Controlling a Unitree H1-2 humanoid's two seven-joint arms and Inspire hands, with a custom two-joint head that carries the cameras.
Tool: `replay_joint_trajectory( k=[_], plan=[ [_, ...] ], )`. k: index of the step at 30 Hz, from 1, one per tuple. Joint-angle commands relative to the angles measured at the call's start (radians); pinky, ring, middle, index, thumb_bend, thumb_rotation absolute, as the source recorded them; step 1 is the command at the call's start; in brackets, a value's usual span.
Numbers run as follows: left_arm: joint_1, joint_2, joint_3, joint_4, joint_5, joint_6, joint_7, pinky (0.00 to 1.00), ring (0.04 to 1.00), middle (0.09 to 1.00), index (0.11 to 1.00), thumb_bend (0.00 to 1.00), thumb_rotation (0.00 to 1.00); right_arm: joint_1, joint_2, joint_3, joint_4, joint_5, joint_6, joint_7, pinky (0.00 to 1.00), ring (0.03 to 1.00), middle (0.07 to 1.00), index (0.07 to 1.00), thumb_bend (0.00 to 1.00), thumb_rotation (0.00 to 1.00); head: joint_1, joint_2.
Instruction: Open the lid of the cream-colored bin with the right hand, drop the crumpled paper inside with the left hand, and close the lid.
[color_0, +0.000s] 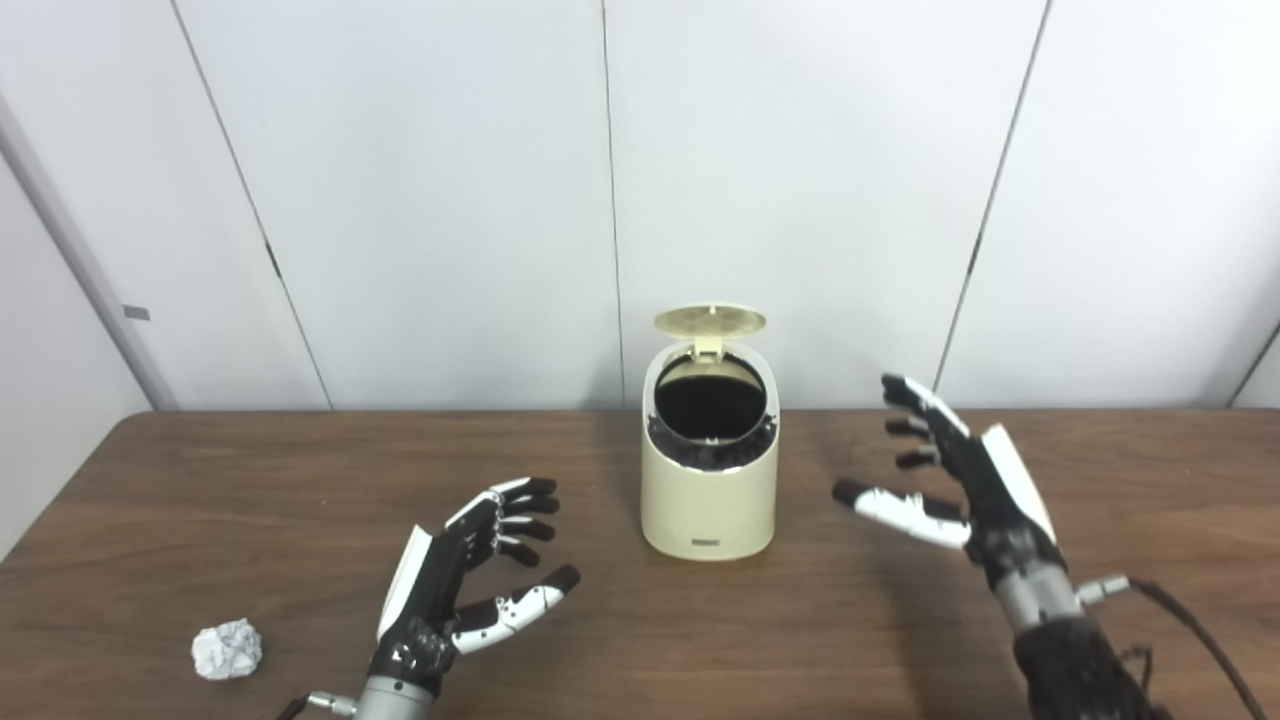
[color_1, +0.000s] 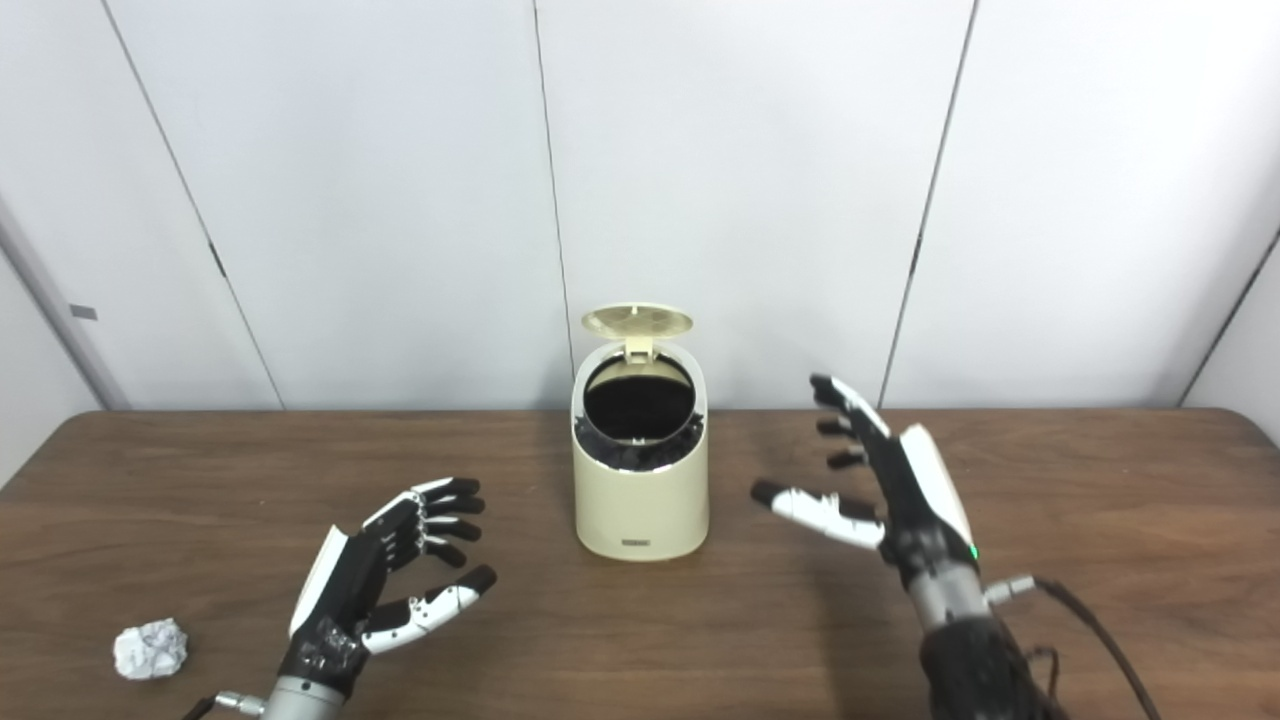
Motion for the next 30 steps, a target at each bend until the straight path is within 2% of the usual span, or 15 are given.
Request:
replay_joint_trajectory(
  k=[1,7,9,10,12,13,15,16,17,18,22,23,26,28,30],
  plan=[
    [-0.030,0.008,0.007,-0.035,-0.005,-0.027,0.010,0.55,0.653,0.733,0.766,0.64,0.17,-0.012,-0.009,-0.009,-0.032,0.016,-0.062,-0.018,0.67,0.815,0.879,0.905,0.82,0.53,0.001,0.001],
    [-0.028,-0.001,0.004,-0.041,0.006,-0.022,0.017,0.54,0.647,0.731,0.765,0.64,0.17,0.055,-0.010,-0.009,-0.043,0.030,-0.077,-0.011,0.70,0.826,0.900,0.917,0.83,0.42,0.064,-0.013],
    [-0.026,-0.009,-0.001,-0.043,0.013,-0.022,0.021,0.53,0.641,0.736,0.769,0.65,0.18,0.072,-0.020,-0.009,-0.050,0.048,-0.084,0.003,0.74,0.848,0.920,0.926,0.83,0.38,0.133,-0.030],
    [-0.025,-0.012,-0.004,-0.044,0.014,-0.021,0.022,0.53,0.641,0.736,0.769,0.65,0.18,0.079,-0.025,-0.009,-0.053,0.051,-0.085,0.008,0.74,0.849,0.921,0.927,0.83,0.37,0.133,-0.030],
    [-0.024,-0.023,-0.012,-0.042,0.027,-0.023,0.028,0.53,0.641,0.736,0.769,0.66,0.19,0.085,-0.038,-0.012,-0.053,0.059,-0.086,0.016,0.75,0.857,0.932,0.926,0.82,0.34,0.243,-0.049],
    [-0.024,-0.028,-0.015,-0.040,0.036,-0.024,0.032,0.53,0.640,0.736,0.769,0.66,0.20,0.085,-0.044,-0.012,-0.048,0.062,-0.092,0.019,0.75,0.856,0.935,0.925,0.82,0.33,0.243,-0.049],
    [-0.026,-0.043,-0.022,-0.031,0.049,-0.028,0.041,0.54,0.638,0.733,0.772,0.66,0.20,0.086,-0.058,-0.014,-0.034,0.071,-0.109,0.024,0.75,0.858,0.941,0.928,0.81,0.26,0.332,-0.075],
    [-0.026,-0.050,-0.024,-0.024,0.049,-0.033,0.044,0.54,0.635,0.731,0.773,0.67,0.19,0.087,-0.062,-0.012,-0.040,0.071,-0.099,0.030,0.76,0.861,0.943,0.930,0.81,0.23,0.332,-0.075],
    [-0.028,-0.057,-0.026,-0.015,0.049,-0.039,0.047,0.54,0.636,0.731,0.772,0.68,0.19,0.089,-0.066,-0.010,-0.051,0.072,-0.081,0.040,0.78,0.871,0.950,0.936,0.80,0.21,0.363,-0.086],
    [-0.031,-0.062,-0.029,-0.004,0.053,-0.047,0.051,0.54,0.637,0.731,0.772,0.69,0.20,0.089,-0.070,-0.010,-0.060,0.076,-0.065,0.049,0.79,0.879,0.955,0.942,0.80,0.21,0.398,-0.098],
    [-0.037,-0.071,-0.036,0.024,0.063,-0.072,0.064,0.51,0.640,0.730,0.768,0.71,0.21,0.089,-0.069,-0.009,-0.089,0.075,-0.027,0.070,0.76,0.891,0.954,0.948,0.80,0.27,0.420,-0.104],
    [-0.037,-0.075,-0.037,0.026,0.069,-0.068,0.068,0.51,0.640,0.730,0.767,0.71,0.21,0.086,-0.072,-0.009,-0.094,0.071,-0.020,0.075,0.76,0.892,0.954,0.949,0.80,0.27,0.486,-0.118],
    [-0.036,-0.069,-0.036,0.014,0.104,-0.060,0.081,0.51,0.649,0.738,0.767,0.72,0.20,0.079,-0.082,0.006,-0.106,0.019,-0.023,0.071,0.61,0.861,0.947,0.937,0.85,0.40,0.511,-0.124],
    [-0.026,-0.060,-0.030,-0.028,0.136,-0.025,0.084,0.51,0.654,0.748,0.774,0.71,0.19,0.075,-0.082,0.008,-0.110,0.006,-0.025,0.072,0.49,0.820,0.933,0.927,0.88,0.46,0.524,-0.129],
    [-0.015,-0.045,-0.021,-0.080,0.169,0.015,0.082,0.51,0.652,0.751,0.774,0.71,0.15,0.070,-0.085,0.005,-0.108,0.005,-0.027,0.076,0.42,0.807,0.936,0.928,0.90,0.50,0.533,-0.132]
  ],
)
